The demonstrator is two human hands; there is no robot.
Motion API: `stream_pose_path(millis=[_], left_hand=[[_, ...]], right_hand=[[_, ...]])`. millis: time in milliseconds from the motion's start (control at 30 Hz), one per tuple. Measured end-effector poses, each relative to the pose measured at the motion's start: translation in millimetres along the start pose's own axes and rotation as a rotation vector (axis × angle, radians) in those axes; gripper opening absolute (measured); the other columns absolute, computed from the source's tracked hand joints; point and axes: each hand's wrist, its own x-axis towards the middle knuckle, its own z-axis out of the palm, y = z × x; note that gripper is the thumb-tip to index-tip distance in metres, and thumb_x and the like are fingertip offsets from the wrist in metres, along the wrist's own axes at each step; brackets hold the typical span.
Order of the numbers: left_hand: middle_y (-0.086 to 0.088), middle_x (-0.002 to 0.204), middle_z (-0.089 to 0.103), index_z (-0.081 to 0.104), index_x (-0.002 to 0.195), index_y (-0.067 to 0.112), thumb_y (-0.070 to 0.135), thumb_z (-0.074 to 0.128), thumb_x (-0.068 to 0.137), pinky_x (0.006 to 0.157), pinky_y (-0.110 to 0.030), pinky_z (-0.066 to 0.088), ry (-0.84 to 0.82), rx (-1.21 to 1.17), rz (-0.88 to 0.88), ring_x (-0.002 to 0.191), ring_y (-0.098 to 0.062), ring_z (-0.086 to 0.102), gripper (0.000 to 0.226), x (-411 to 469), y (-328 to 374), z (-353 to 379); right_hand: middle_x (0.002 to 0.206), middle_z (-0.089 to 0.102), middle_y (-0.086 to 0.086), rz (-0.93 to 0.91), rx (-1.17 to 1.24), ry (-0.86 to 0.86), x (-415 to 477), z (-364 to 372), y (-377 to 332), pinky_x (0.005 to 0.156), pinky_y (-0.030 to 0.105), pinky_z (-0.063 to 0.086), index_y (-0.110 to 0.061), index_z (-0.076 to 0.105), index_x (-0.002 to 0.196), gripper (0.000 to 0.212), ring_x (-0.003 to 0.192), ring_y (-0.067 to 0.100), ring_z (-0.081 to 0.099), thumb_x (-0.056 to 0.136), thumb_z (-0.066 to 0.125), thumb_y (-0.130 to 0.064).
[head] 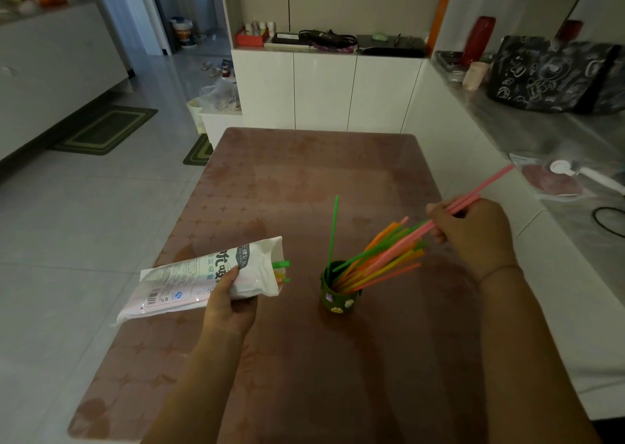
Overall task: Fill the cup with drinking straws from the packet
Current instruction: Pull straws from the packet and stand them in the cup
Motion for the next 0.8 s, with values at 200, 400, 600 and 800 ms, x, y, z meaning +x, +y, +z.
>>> stream_pose_path(millis=[200, 400, 600, 800], left_hand=[[-0.002, 0.080, 0.076, 0.056, 0.107, 0.017, 0.002, 0.062, 0.084, 0.055, -0.034, 0.059, -0.028, 0.003, 0.003, 0.072, -0.018, 0.074, 0.029, 0, -3, 0], [-0.004, 0.100, 0.071, 0.054, 0.113, 0.016, 0.001, 0.062, 0.083, 0.055, -0.036, 0.059, -0.005, -0.005, 0.006, 0.094, -0.021, 0.068, 0.034, -1, -1, -2], [-0.003, 0.081, 0.076, 0.057, 0.105, 0.016, 0.001, 0.062, 0.084, 0.059, -0.036, 0.060, -0.006, -0.007, -0.002, 0.094, -0.020, 0.067, 0.026, -3, -1, -1], [-0.003, 0.082, 0.076, 0.056, 0.106, 0.016, 0.000, 0.062, 0.083, 0.062, -0.038, 0.061, -0.024, -0.003, -0.008, 0.096, -0.021, 0.067, 0.029, -5, -7, 3]], right_hand=[[0.052, 0.060, 0.006, 0.034, -0.060, -0.122, 0, 40, -5, 0.046, 0.012, 0.047, -0.009, 0.065, 0.076, 0.008, 0.034, -0.002, 0.053, 0.080, 0.067, -0.016], [0.058, 0.061, 0.008, 0.121, 0.056, -0.285, -3, 60, 6, 0.039, 0.012, 0.046, -0.002, 0.063, 0.083, 0.011, 0.035, 0.002, 0.057, 0.078, 0.071, -0.008], [0.058, 0.058, 0.006, 0.080, 0.114, -0.083, 3, 51, 9, 0.045, 0.018, 0.047, -0.008, 0.066, 0.085, 0.011, 0.036, 0.002, 0.053, 0.079, 0.070, -0.016], [0.055, 0.060, 0.005, 0.046, 0.009, -0.089, 2, 58, 18, 0.056, 0.028, 0.049, -0.004, 0.067, 0.079, 0.007, 0.041, 0.003, 0.055, 0.081, 0.063, -0.009]])
